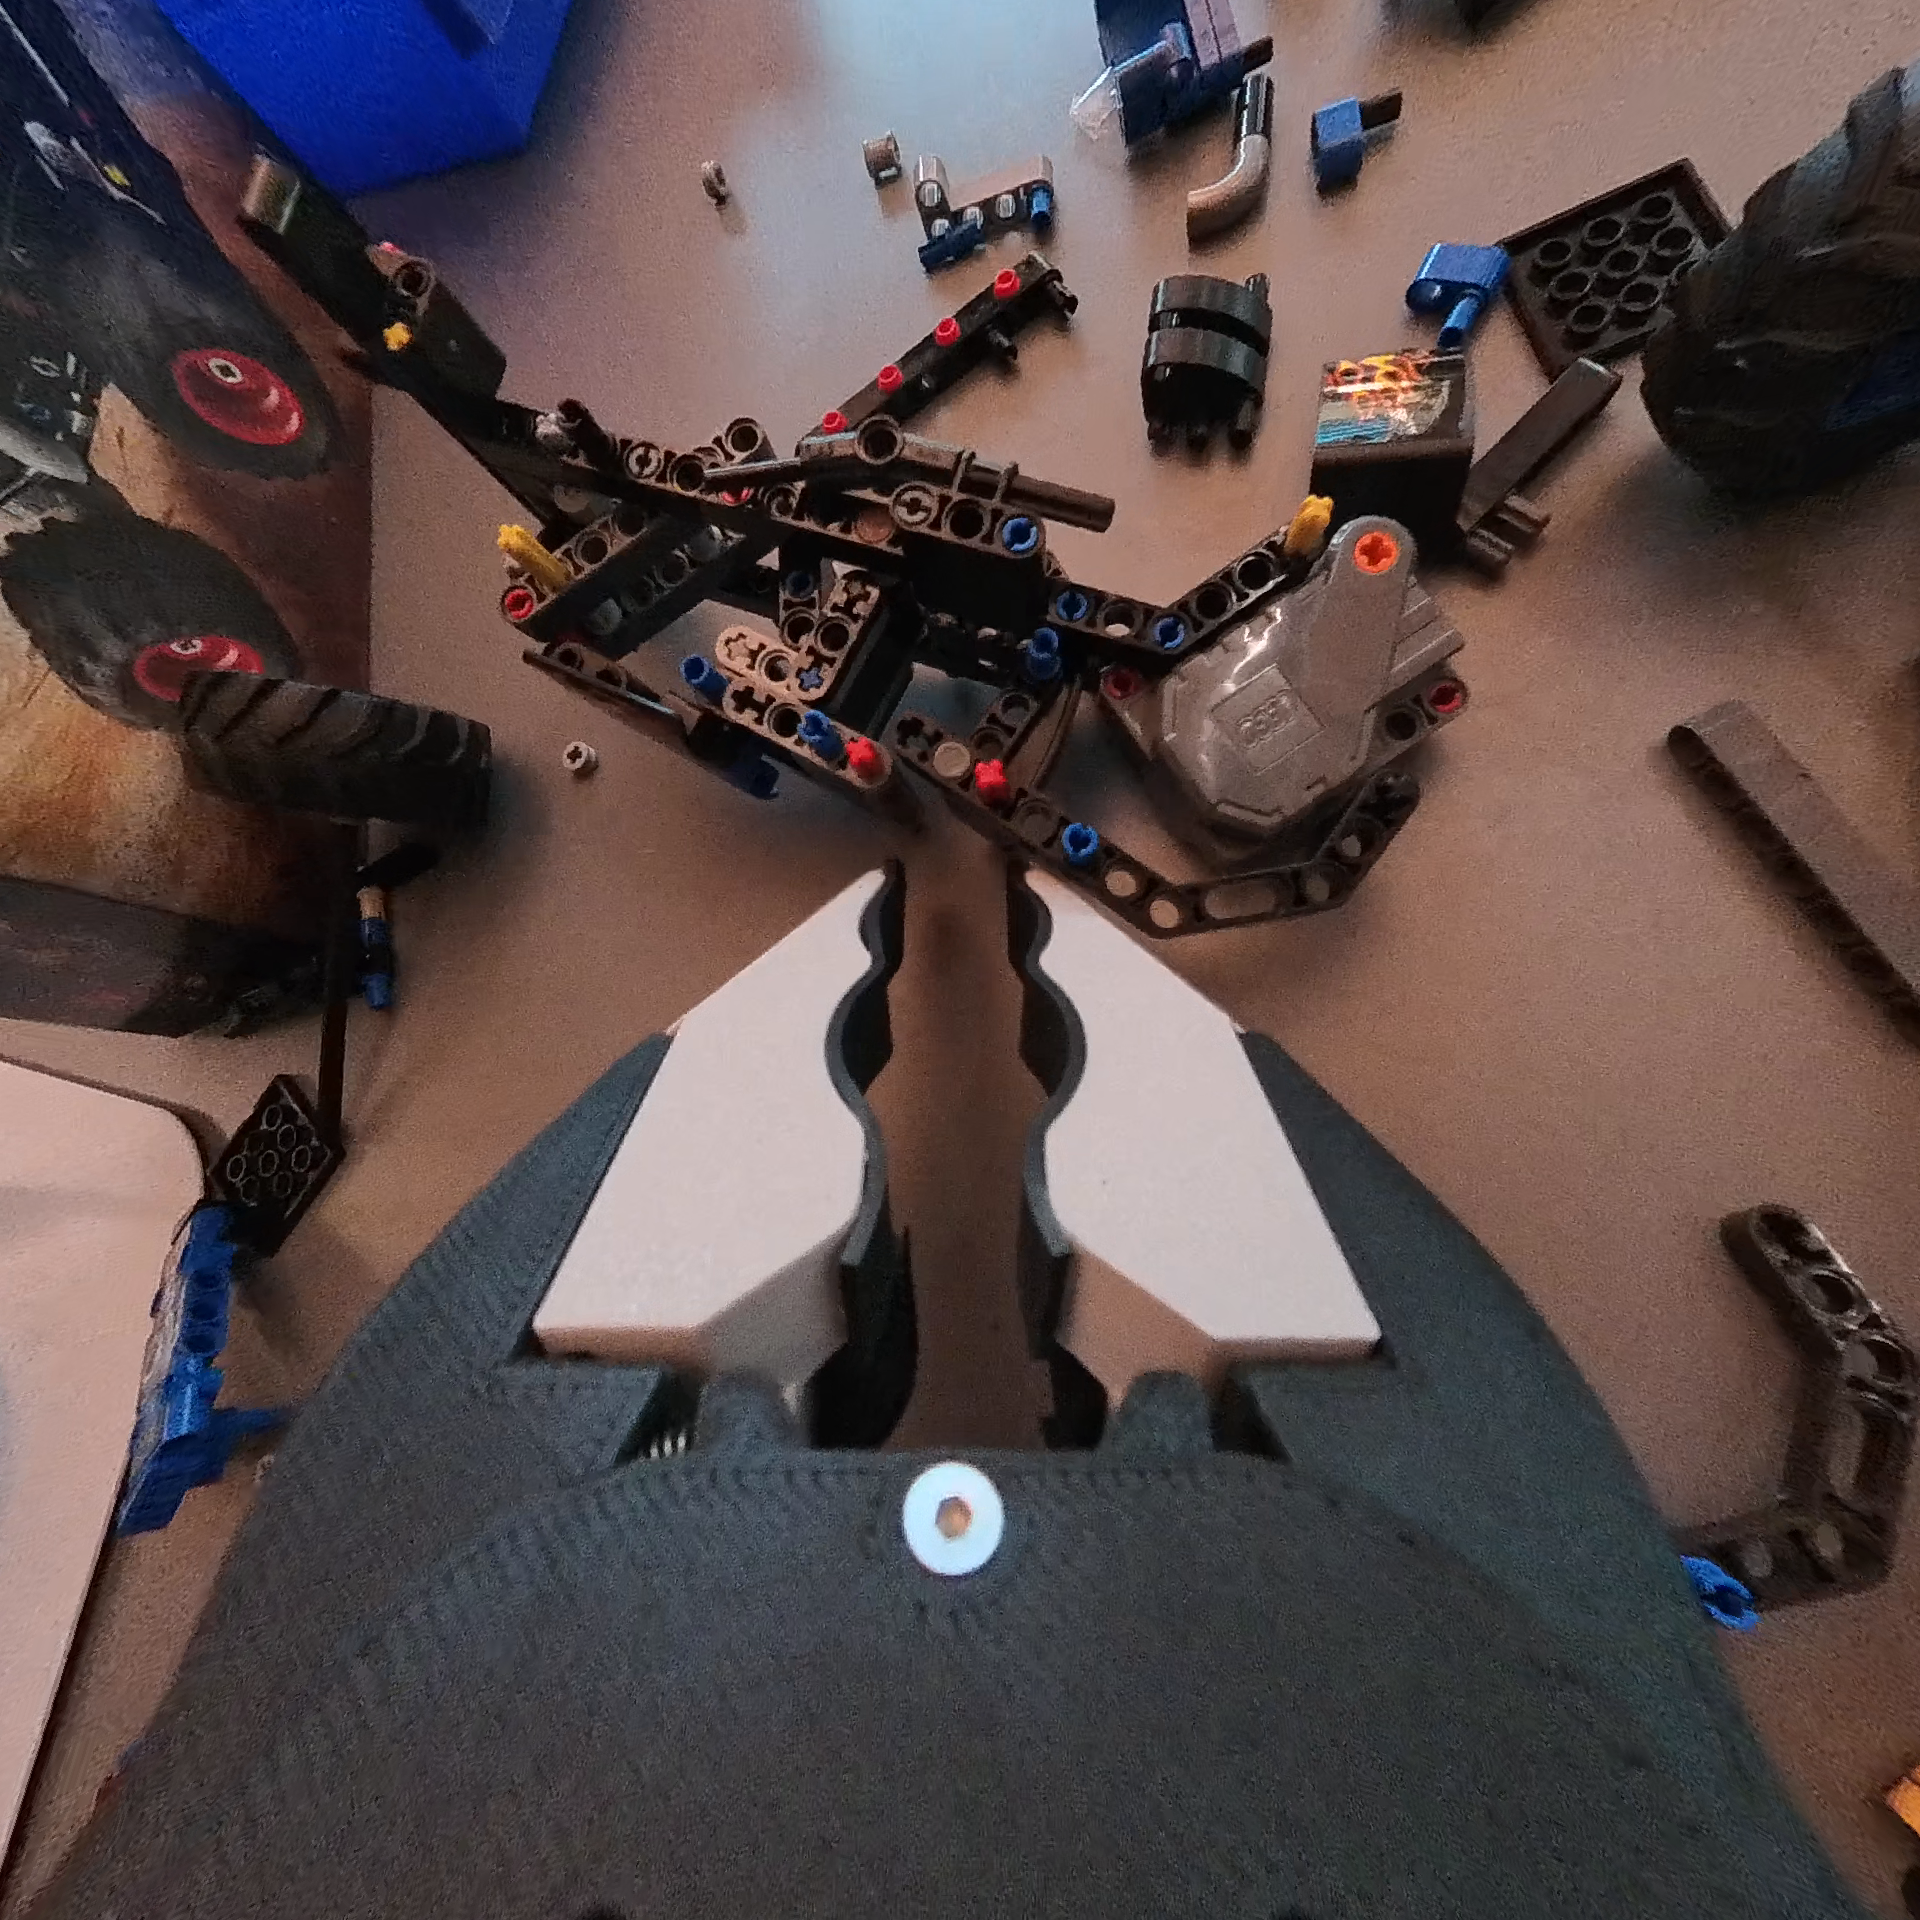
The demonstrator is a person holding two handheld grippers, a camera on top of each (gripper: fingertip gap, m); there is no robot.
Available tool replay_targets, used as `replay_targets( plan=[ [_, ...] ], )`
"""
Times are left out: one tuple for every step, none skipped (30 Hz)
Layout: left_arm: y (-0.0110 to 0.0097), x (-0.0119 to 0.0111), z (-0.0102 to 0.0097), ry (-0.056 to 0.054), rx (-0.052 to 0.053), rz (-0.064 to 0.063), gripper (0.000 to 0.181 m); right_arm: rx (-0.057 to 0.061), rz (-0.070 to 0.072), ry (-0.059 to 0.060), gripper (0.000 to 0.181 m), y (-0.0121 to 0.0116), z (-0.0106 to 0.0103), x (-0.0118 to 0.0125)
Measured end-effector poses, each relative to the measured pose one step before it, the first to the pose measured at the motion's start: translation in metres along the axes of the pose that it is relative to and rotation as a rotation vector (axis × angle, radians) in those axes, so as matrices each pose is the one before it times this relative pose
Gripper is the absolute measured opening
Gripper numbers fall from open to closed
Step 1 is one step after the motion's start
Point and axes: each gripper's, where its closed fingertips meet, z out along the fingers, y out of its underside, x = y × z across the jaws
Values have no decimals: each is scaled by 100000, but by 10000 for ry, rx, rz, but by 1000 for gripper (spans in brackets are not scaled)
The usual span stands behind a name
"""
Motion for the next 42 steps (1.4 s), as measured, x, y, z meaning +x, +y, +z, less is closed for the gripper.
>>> replay_targets(
  plan=[
    [65, -7, -25, -14, 0, -6, 17, 40, 38, -52, 33, -25, 49, 7],
    [-2, -30, -60, -7, 36, -42, 17, 96, 5, -30, 16, -69, -209, 24],
    [-89, -67, -112, -9, 70, -57, 18, 83, -20, 23, 16, -39, -136, -10],
    [-154, -123, -131, -38, 87, -48, 18, 83, -39, 32, 16, -40, -11, -112],
    [-161, -165, -128, -54, 79, -42, 18, 74, 0, 15, 16, -30, 6, -144],
    [-152, -177, -118, -62, 74, -44, 18, 119, -15, 77, 16, -112, -153, -64],
    [-154, -164, -96, -63, 88, -68, 18, 293, 42, -25, 16, -501, -460, -241],
    [-122, -92, -97, -17, 89, -96, 18, 506, 26, -70, 16, -1131, -832, -368],
    [-82, -141, -77, -38, 65, -115, 18, 562, -97, 43, 16, -1620, -1151, -266],
    [-96, -164, -86, -40, 75, -95, 19, 500, -180, 164, 16, -1918, -1339, -38],
    [-224, -92, -100, 31, 145, -121, 21, 494, -243, 293, 16, -2240, -1509, 294],
    [-361, -66, -130, 106, 222, -256, 22, 492, -250, 473, 15, -2400, -1596, 839],
    [-443, -110, -161, 128, 256, -309, 23, 398, -210, 646, 15, -2228, -1548, 1495],
    [-508, -13, -175, 226, 315, -300, 28, 272, -108, 782, 15, -1808, -1370, 2151],
    [-493, 58, -149, 295, 290, -447, 33, 175, 44, 779, 16, -1315, -1079, 2585],
    [-237, 188, -144, 375, 104, -445, 35, 91, 153, 645, 16, -815, -660, 2690],
    [-227, 192, -157, 324, 65, -297, 47, -65, 202, 586, 16, -278, -204, 2748],
    [-506, -177, -187, 32, 246, -213, 50, -280, 210, 512, 16, 251, 246, 2603],
    [-410, -81, -129, 98, 139, -107, 50, -440, 176, 198, 16, 596, 648, 1965],
    [-266, -36, -29, 171, 45, -117, 52, -535, 81, 33, 16, 830, 943, 1477],
    [-280, -251, 56, 90, 88, -272, 54, -444, 34, 232, 16, 752, 1069, 1539],
    [-124, 46, 194, 250, -7, -333, 54, -424, 165, -31, 16, 706, 1197, 877],
    [201, 531, 408, 476, -203, -312, 56, -572, 181, -475, 17, 863, 1239, -35],
    [586, 199, 593, 167, -447, -160, 60, 271, 246, -76, 19, -604, 494, 516],
    [698, -386, 602, -361, -491, 217, 60, 302, 176, -269, 27, -876, 119, 171],
    [816, -140, 605, -280, -560, 312, 59, 21, 139, -91, 34, -626, 135, 389],
    [757, 517, 662, 117, -460, 188, 58, -55, 39, 288, 36, -668, 220, 888],
    [249, 383, 553, 32, -114, 85, 56, -92, -38, 251, 38, -736, 427, 793],
    [-249, 273, 262, -28, 156, 117, 51, -119, -3, 72, 39, -717, 634, 555],
    [-40, 274, 120, 28, -15, 66, 41, -36, 156, 112, 39, -803, 766, 724],
    [-76, 15, 23, -97, -6, 119, 30, 140, 316, 6, 40, -1031, 851, 711],
    [-40, 116, 68, -23, 29, 182, 25, 270, 429, -243, 42, -1138, 957, 421],
    [-74, 130, 139, -101, 42, 105, 20, 119, 520, -80, 42, -782, 1007, 787],
    [-28, -215, 50, -335, -27, 234, 19, -252, 392, 270, 42, -75, 998, 1343],
    [22, -345, 56, -401, -48, 262, 18, -400, 248, 203, 43, 312, 1027, 1155],
    [16, -148, 25, -341, -54, 328, 18, -317, 371, -43, 45, 308, 941, 703],
    [-59, -411, -59, -496, 3, 452, 17, 108, 461, -148, 48, -288, 630, 436],
    [74, -629, -70, -651, -112, 506, 17, 358, 352, -245, 47, -623, 357, 139],
    [-251, -377, -162, -489, 54, 541, 16, 422, 331, -212, 45, -697, 183, 96],
    [-513, -186, -221, -378, 151, 369, 16, 455, 335, -127, 43, -738, 21, 161],
    [-301, -578, -247, -720, -40, 546, 15, 445, 284, -173, 42, -709, -85, 72],
    [-61, -582, -162, -682, -169, 694, 15, 309, 296, -360, 40, -492, -145, -156]
  ],
)
